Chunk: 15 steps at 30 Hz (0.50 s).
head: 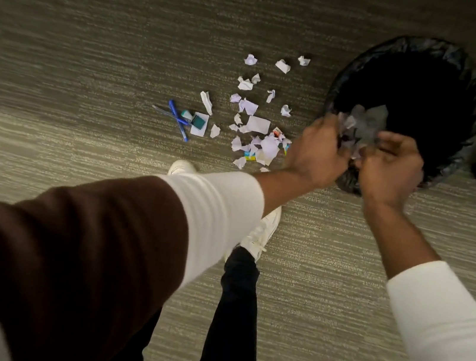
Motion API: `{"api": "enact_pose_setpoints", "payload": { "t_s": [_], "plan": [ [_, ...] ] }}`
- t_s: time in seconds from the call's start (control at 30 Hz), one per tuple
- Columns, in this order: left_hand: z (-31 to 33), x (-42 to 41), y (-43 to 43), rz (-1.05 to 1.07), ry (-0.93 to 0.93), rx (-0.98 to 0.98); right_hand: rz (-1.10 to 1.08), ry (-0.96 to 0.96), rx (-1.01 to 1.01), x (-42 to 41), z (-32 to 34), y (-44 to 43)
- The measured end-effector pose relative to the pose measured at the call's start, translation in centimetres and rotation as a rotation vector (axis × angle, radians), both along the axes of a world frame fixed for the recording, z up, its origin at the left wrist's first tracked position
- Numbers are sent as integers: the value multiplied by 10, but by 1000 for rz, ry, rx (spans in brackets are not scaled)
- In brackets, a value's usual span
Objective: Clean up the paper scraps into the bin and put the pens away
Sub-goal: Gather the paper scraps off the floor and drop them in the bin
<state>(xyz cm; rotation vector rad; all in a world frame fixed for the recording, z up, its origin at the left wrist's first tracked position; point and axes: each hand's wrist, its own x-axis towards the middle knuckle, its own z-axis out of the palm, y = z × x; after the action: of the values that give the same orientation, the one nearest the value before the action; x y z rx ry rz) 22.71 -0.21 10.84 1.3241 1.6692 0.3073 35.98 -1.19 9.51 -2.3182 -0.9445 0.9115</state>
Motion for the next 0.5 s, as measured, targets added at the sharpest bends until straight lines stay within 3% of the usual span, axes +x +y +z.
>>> {"api": "enact_pose_setpoints", "payload": {
  "t_s": [0.17, 0.33, 0.5],
  "plan": [
    [-38, -60, -34, -121, 163, -127, 410, 55, 73, -58, -19, -44],
    [-91, -131, -57, -367, 363, -241, 761, -20, -281, -94, -78, -67],
    [-156, -186, -51, -494, 515, -145, 768, -124, -547, -110, -163, -66]
  ]
}}
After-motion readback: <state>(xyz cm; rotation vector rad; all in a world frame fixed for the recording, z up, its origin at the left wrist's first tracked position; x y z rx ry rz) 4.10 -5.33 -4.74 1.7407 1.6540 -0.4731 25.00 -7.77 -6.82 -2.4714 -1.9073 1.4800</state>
